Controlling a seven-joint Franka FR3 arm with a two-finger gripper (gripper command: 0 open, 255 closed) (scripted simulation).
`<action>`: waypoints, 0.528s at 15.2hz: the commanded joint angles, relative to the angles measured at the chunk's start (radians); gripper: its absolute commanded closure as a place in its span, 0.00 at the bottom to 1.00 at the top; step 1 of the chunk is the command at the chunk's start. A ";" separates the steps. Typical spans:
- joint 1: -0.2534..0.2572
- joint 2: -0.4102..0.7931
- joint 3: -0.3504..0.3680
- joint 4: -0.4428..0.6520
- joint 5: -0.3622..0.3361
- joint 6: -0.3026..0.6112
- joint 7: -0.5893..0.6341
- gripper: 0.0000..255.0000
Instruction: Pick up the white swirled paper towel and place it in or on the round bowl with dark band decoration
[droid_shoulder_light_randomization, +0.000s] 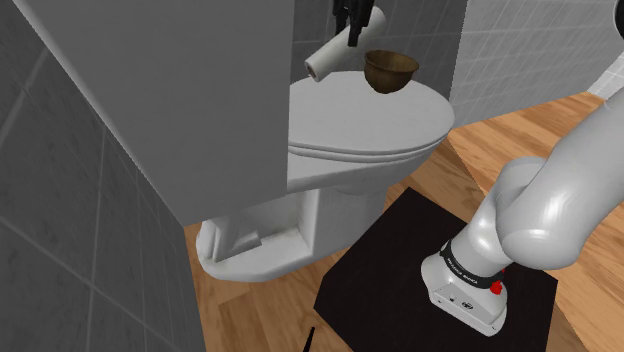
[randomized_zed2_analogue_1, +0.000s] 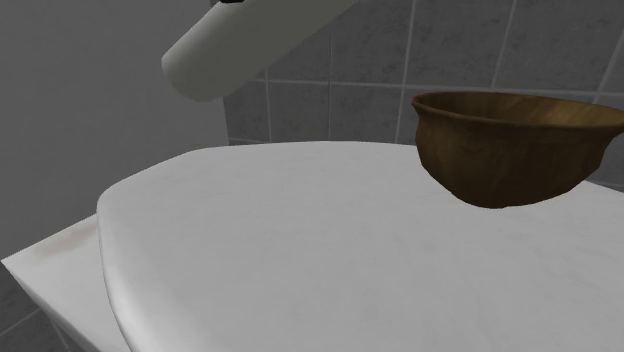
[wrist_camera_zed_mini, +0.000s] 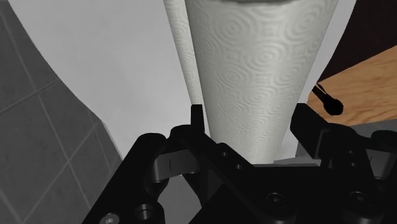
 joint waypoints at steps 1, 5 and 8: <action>0.000 0.011 -0.001 0.040 0.003 -0.030 -0.001 1.00; -0.012 0.025 -0.016 0.092 0.005 -0.069 -0.028 1.00; -0.047 0.031 -0.056 0.104 0.000 -0.076 -0.103 1.00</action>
